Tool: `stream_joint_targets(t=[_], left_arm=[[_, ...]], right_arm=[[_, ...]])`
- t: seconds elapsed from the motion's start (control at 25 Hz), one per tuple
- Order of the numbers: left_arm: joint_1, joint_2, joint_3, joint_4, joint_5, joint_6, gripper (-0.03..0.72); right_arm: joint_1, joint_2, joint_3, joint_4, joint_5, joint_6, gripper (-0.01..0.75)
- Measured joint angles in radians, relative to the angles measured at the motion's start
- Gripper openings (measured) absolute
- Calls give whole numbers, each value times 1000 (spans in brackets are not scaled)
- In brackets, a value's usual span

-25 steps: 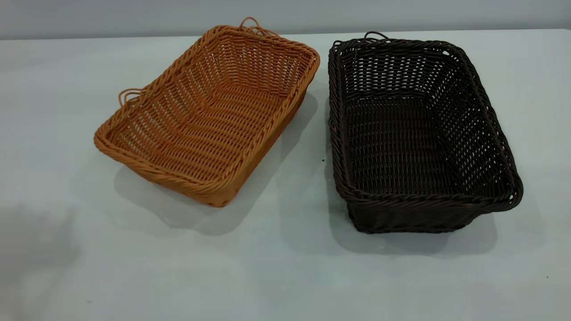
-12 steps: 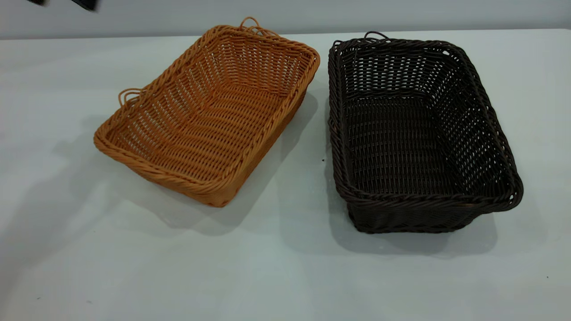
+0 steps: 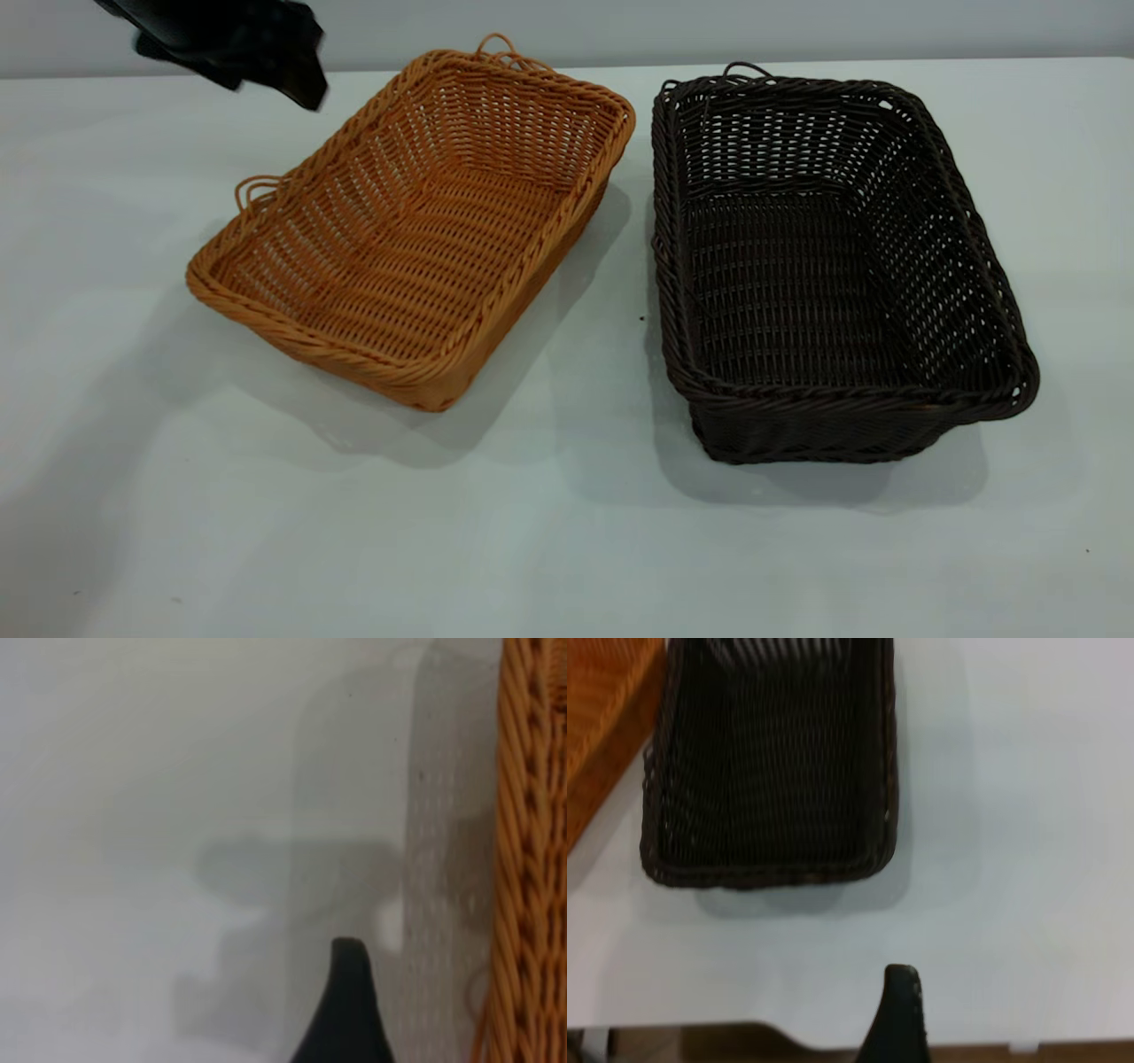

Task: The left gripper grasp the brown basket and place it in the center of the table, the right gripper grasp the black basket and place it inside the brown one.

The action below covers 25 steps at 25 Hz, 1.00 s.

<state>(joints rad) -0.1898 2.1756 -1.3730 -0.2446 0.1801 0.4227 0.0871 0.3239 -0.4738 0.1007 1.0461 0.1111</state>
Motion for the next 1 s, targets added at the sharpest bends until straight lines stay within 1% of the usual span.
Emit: stream_joint_targets(t=[0.24, 0.36, 0.48, 0.52, 0.6, 0.72, 0.8, 1.0], left_arm=[[-39, 129, -103, 0, -5, 4, 552], [-45, 174, -120, 0, -5, 4, 551], [-45, 213, -122, 0, -12, 5, 521], [-45, 222, -122, 0, -16, 5, 494], [-45, 241, -122, 0, -25, 6, 417], [-45, 247, -122, 0, -35, 10, 215], [-45, 242, -122, -10, -37, 12, 100], [-46, 176, -123, -11, -37, 48, 87]], right_arm=[[0, 215, 0, 29, -66, 3, 581], [0, 301, 0, 66, -104, 4, 581], [0, 388, 0, 144, -152, 4, 581], [0, 422, 0, 185, -165, -1, 581], [0, 490, 0, 281, -195, -24, 581], [0, 606, 0, 442, -238, -100, 581], [0, 701, 0, 568, -263, -178, 581], [0, 955, -8, 898, -309, -384, 581]])
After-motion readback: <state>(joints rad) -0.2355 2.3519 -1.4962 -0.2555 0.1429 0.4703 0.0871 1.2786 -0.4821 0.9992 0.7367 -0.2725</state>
